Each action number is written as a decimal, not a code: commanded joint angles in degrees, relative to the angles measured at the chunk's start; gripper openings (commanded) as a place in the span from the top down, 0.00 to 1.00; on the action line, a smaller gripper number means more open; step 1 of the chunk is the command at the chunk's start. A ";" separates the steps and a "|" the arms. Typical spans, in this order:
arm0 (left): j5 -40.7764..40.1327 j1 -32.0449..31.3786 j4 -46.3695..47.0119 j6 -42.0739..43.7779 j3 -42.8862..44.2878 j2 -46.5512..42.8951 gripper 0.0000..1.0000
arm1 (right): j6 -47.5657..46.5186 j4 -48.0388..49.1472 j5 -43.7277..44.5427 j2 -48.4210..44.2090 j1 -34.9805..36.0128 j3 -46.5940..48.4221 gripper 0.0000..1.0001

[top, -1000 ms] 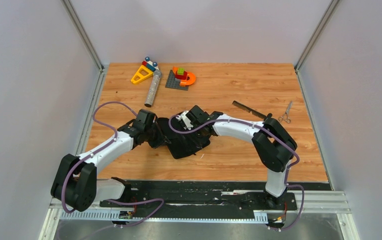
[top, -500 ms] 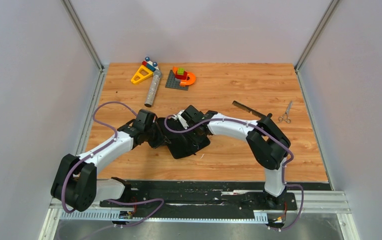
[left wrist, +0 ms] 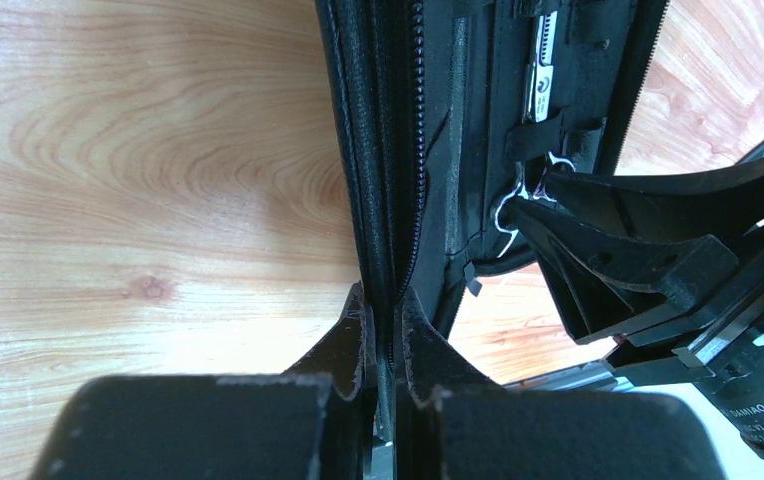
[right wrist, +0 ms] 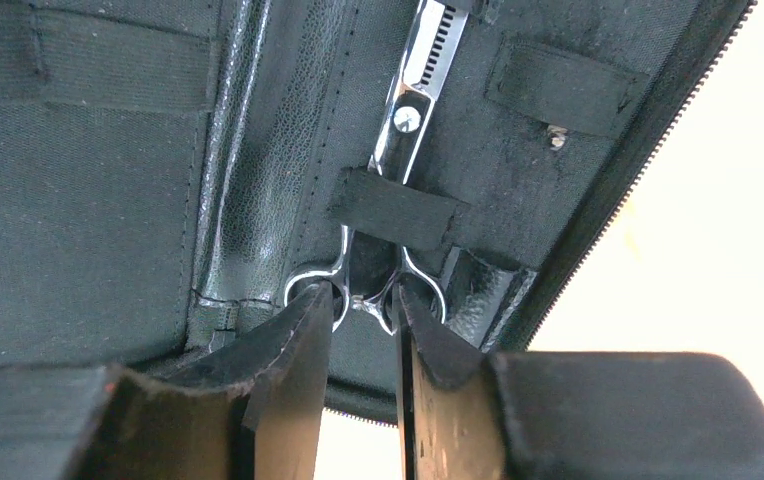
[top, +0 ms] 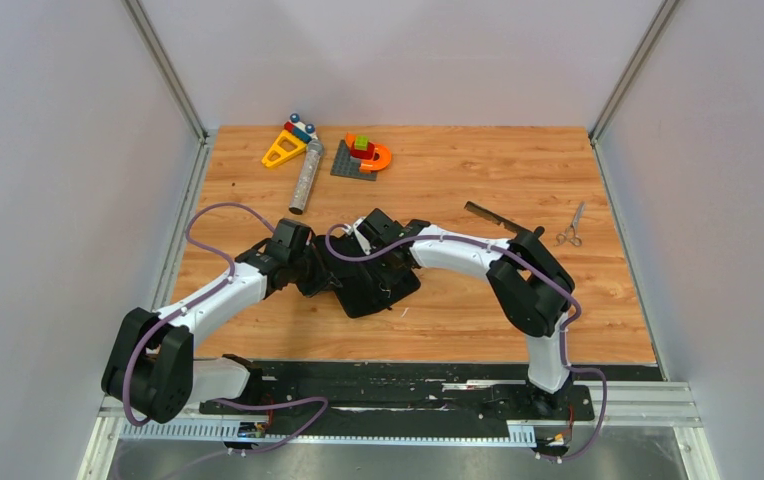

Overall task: Sort the hair-cutting tools
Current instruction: Place the scissors in the hairdressing tool bag.

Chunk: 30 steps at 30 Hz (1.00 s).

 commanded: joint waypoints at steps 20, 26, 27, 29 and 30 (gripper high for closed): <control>-2.99 -0.58 -4.66 3.20 0.20 -2.26 1.00 | 6.14 1.05 -1.99 -2.99 0.61 2.00 0.56; -4.33 -0.58 -5.42 4.30 -0.29 -2.62 1.00 | 7.08 -1.95 -1.68 -6.89 0.57 1.96 0.50; -4.76 -0.58 -5.65 4.49 -0.34 -2.73 1.00 | 7.23 -2.47 -1.63 -7.90 0.54 1.77 0.49; -5.64 -0.58 -5.92 4.90 -0.43 -3.24 0.97 | 7.58 -3.20 0.43 -10.13 0.40 1.31 0.47; -5.93 -0.58 -6.07 5.05 -0.39 -3.66 0.95 | 7.75 -3.53 1.11 -11.40 0.19 0.95 0.46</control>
